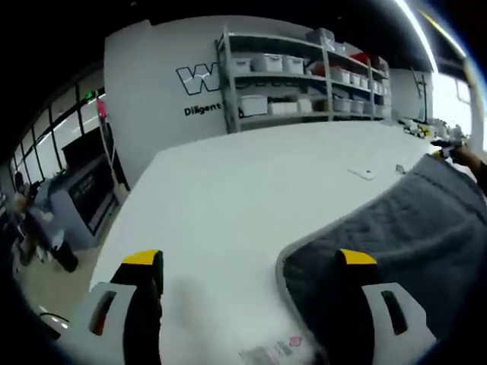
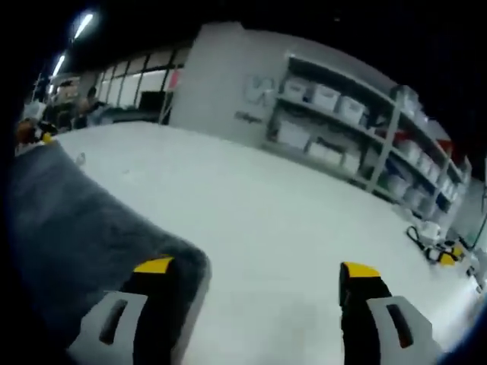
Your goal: Open the folded towel by lifting each exposed corner and separating the folded layers until the towel lies flat within the target outline without major curled edges
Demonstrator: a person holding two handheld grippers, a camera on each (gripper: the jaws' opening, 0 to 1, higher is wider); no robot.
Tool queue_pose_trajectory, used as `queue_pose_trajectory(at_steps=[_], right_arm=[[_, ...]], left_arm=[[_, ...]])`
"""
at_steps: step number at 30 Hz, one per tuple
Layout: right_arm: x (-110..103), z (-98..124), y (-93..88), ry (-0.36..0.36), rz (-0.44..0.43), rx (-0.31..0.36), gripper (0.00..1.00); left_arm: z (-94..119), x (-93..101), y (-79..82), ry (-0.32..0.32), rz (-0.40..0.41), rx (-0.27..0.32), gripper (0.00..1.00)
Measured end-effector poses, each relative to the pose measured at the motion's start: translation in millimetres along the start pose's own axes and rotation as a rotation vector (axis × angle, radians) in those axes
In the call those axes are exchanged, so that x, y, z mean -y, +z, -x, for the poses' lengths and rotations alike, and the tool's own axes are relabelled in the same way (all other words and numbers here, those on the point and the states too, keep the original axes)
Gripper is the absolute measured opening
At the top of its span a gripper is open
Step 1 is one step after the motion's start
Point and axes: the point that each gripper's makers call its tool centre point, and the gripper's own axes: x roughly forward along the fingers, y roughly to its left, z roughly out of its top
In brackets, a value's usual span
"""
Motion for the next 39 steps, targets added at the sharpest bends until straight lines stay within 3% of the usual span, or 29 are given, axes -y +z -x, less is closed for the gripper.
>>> queue_pose_trajectory(at_steps=[1, 4, 9, 17, 23, 29, 39], right_arm=[[7, 0, 2.6, -0.029, -0.010, 0.013, 1.00], [12, 4, 6.4, -0.017, -0.027, 0.026, 1.00], [24, 6, 10.9, -0.057, -0.041, 0.041, 1.00], [25, 16, 27.4, -0.065, -0.056, 0.054, 1.00], [10, 29, 40.9, -0.037, -0.062, 0.054, 1.00], [2, 46, 59.7, -0.022, -0.076, 0.104, 1.00], [-20, 75, 46.7, 0.021, -0.075, 0.090, 1.00]], left_arm=[[2, 0.7, 2.4, 0.007, -0.001, 0.001, 1.00], [8, 3.1, 12.8, 0.003, 0.018, 0.038, 1.00], [13, -0.5, 17.1, 0.012, 0.022, 0.045, 1.00], [26, 3.2, 31.8, -0.001, 0.057, 0.080, 0.97], [35, 13.9, 43.9, -0.019, 0.064, 0.101, 1.00], [50, 28.6, 52.1, -0.043, 0.063, 0.128, 1.00], [66, 64.5, 42.9, -0.127, 0.085, 0.135, 1.00]])
